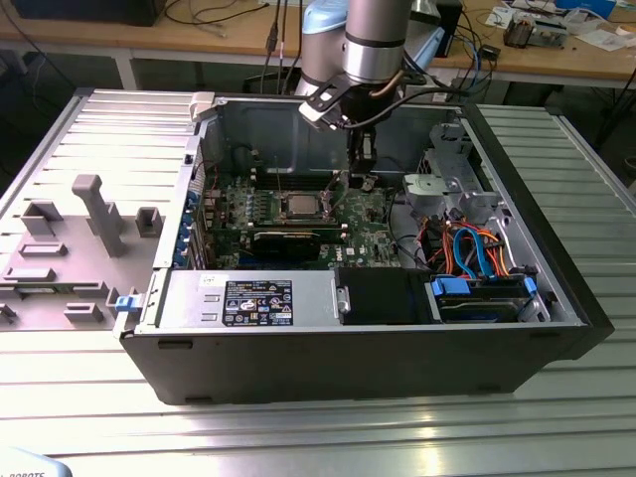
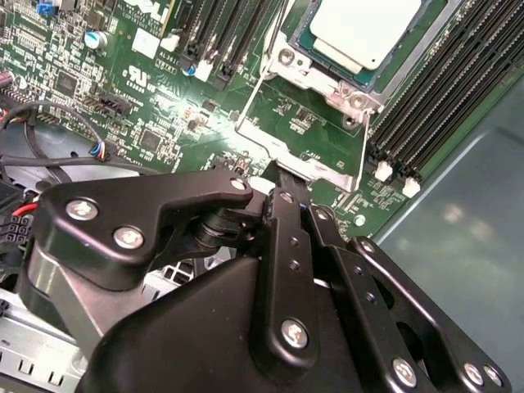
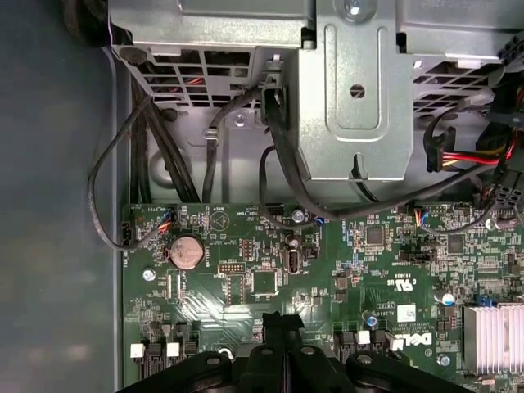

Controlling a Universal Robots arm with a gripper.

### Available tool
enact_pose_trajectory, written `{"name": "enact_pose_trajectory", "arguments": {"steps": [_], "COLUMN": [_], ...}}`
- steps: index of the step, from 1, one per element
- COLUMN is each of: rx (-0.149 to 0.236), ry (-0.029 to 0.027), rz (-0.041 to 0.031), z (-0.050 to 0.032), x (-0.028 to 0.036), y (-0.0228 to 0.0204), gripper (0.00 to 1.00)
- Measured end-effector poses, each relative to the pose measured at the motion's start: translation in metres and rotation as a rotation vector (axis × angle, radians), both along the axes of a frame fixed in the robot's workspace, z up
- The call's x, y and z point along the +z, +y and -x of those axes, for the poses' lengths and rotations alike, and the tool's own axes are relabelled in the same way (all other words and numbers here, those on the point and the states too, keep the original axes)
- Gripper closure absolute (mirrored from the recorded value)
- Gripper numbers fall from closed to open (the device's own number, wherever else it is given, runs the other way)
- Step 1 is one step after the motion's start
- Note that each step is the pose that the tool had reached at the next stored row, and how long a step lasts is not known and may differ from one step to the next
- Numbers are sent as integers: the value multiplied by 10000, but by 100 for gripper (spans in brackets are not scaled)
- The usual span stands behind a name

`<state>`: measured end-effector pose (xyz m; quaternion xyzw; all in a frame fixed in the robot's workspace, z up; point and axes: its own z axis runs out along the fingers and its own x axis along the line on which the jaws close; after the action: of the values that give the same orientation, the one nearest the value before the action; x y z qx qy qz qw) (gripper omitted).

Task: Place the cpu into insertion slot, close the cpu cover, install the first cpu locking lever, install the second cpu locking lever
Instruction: 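Close the cpu cover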

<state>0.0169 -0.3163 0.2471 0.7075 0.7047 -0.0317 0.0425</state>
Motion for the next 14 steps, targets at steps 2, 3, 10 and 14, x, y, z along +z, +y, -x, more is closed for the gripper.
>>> {"name": "enact_pose_trajectory", "arguments": {"steps": [2,3,10,14], "rx": [0,0,1,0], "ry": [0,-1,0,-1], "rz": [0,0,1,0], "z": [17,24,78,119], "x": [0,0,0,0], "y": [0,0,2,2], "gripper": [89,89,89,89]}}
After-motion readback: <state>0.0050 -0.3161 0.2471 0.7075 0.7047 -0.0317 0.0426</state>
